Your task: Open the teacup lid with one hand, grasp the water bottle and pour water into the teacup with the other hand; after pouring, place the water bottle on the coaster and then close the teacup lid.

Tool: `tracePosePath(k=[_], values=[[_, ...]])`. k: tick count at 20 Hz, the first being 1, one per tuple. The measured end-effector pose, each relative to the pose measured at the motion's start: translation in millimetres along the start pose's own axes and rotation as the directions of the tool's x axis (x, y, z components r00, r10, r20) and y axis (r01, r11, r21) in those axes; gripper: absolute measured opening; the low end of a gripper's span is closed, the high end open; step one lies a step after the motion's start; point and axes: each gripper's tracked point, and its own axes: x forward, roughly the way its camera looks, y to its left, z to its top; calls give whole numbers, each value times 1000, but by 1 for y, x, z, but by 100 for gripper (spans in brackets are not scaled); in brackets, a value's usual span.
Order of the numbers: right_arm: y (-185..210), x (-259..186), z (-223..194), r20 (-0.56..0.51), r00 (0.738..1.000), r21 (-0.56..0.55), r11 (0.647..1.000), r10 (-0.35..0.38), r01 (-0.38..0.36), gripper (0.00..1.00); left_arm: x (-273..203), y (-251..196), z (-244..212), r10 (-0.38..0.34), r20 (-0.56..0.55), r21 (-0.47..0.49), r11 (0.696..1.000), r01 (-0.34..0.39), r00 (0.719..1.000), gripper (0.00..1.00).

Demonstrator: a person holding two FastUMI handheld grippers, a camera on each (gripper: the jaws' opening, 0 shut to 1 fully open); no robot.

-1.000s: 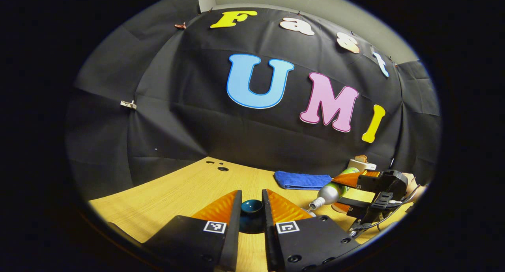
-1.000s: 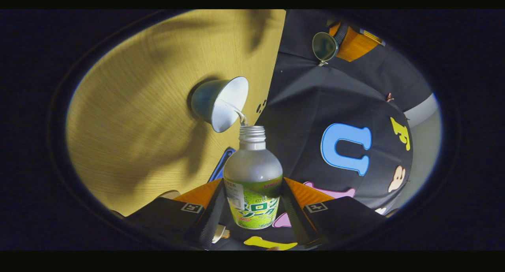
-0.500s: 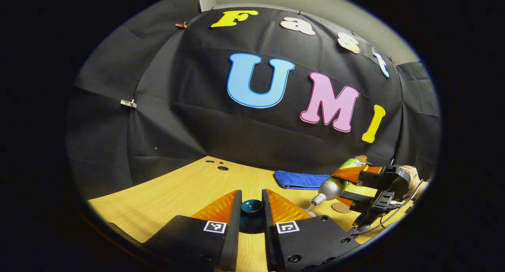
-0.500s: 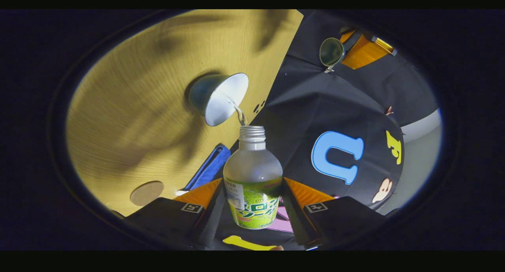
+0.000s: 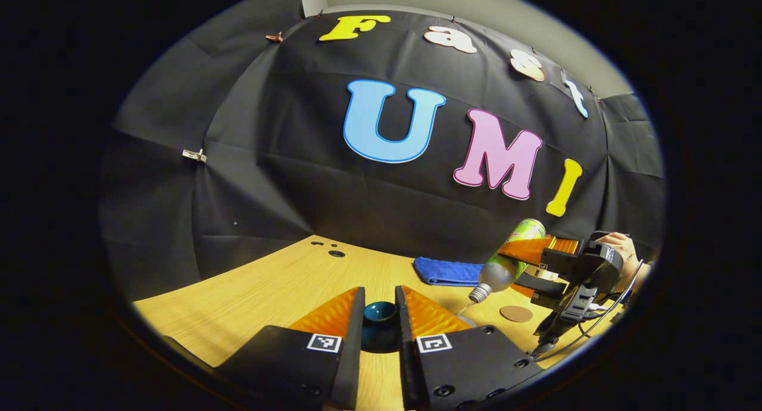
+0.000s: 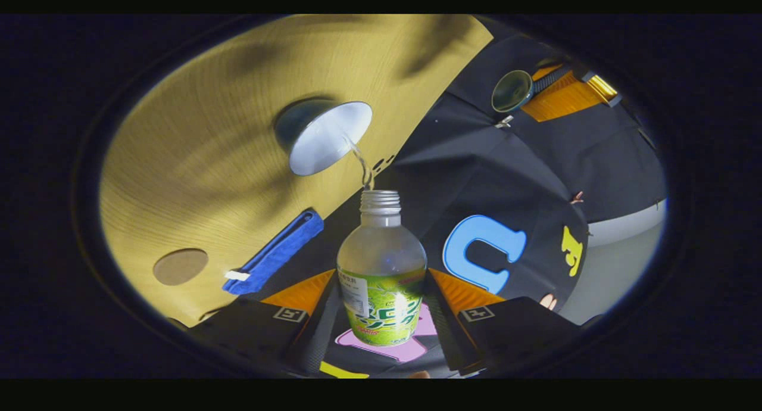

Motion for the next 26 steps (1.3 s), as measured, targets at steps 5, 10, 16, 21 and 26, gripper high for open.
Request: tracePosePath(k=[5,10,16,21,26], values=[[-7,1,-2,14,1000,-91,996,-7,8,78,-1,2,2,1,2,-5,1000,-1,1000,31],[-15,1,-1,38,998,-196,979,-41,47,78,-1,1,1,-2,2,-8,1000,2,1000,31],[-26,1,-2,44,998,-183,981,-52,60,78,-2,2,1,-3,3,-11,1000,3,1000,31],[-18,0,-1,43,999,-188,981,-32,40,78,-1,2,0,-4,0,-14,1000,4,1000,31],[10,-2,15,81,995,101,993,57,-65,78,0,1,0,-7,-1,-20,1000,7,1000,32]])
